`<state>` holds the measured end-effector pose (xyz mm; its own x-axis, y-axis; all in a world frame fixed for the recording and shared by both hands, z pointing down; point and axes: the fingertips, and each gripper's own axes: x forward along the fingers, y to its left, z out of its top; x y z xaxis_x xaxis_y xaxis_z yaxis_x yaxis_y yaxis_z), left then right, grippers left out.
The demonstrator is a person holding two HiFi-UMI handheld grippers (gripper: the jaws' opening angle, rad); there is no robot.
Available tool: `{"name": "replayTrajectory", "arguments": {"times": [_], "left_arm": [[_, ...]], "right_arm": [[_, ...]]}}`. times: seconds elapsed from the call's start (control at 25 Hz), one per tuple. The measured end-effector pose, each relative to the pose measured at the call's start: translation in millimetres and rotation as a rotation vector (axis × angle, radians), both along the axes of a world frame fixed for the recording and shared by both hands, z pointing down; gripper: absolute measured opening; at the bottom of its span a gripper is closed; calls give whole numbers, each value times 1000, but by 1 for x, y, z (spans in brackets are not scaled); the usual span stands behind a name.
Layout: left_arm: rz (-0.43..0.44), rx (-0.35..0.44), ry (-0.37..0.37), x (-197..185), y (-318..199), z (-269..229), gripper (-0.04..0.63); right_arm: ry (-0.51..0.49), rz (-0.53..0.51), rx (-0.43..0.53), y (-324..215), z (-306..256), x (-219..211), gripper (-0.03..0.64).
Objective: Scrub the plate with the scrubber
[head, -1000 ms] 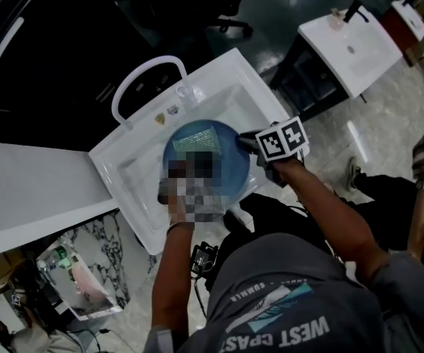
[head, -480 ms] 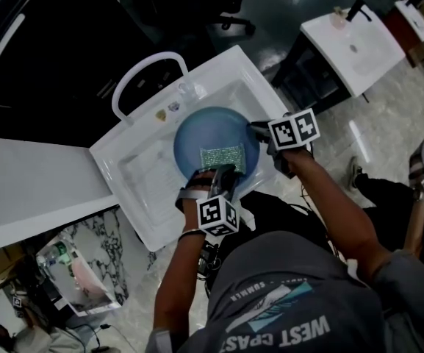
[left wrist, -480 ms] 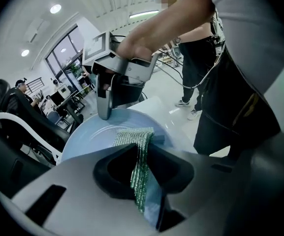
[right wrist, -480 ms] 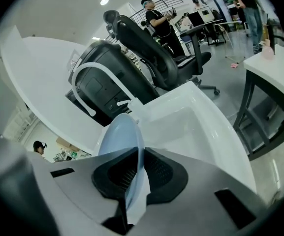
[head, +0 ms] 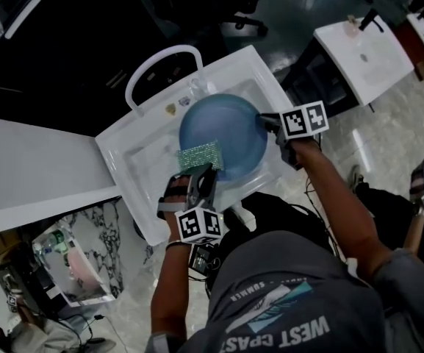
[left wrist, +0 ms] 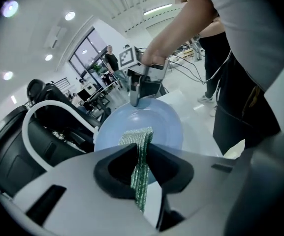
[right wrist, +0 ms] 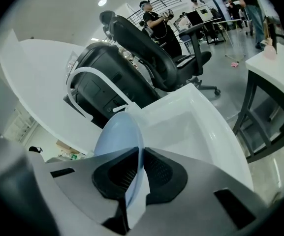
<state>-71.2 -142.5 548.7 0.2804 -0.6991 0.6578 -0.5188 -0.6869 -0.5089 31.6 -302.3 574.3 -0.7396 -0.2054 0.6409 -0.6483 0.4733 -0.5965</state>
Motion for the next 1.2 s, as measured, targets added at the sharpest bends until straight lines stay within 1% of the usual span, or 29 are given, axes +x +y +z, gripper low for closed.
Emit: {"name": "replayTrajectory", "arguments": {"times": [0.12, 0.2, 0.36, 0.52, 0.64, 0.8, 0.96, 1.2], "left_arm": [[-85, 41, -8, -37, -6, -10, 71], [-144, 54, -21, -65, -11, -12, 71], [-236, 45, -64, -120, -24, 3, 72], [-297, 19, -89, -163, -40, 24, 72], [-323, -4, -100, -189, -51, 41, 72], [-332, -31, -118, -216, -63, 63, 72], [-327, -58, -135, -233, -71, 81, 72], [-321, -129, -146, -253, -80, 114, 74]], "right_arm": [[22, -16, -15, 1, 9, -4, 49], [39, -23, -26, 3, 16, -4, 49], [63, -40, -42, 6, 26, -6, 49], [67, -54, -60, 6, 31, -10, 49], [66, -60, -75, 5, 33, -13, 49], [65, -62, -91, 4, 37, -13, 49], [65, -61, -108, 5, 40, -11, 49], [75, -68, -129, 4, 45, -13, 49]]}}
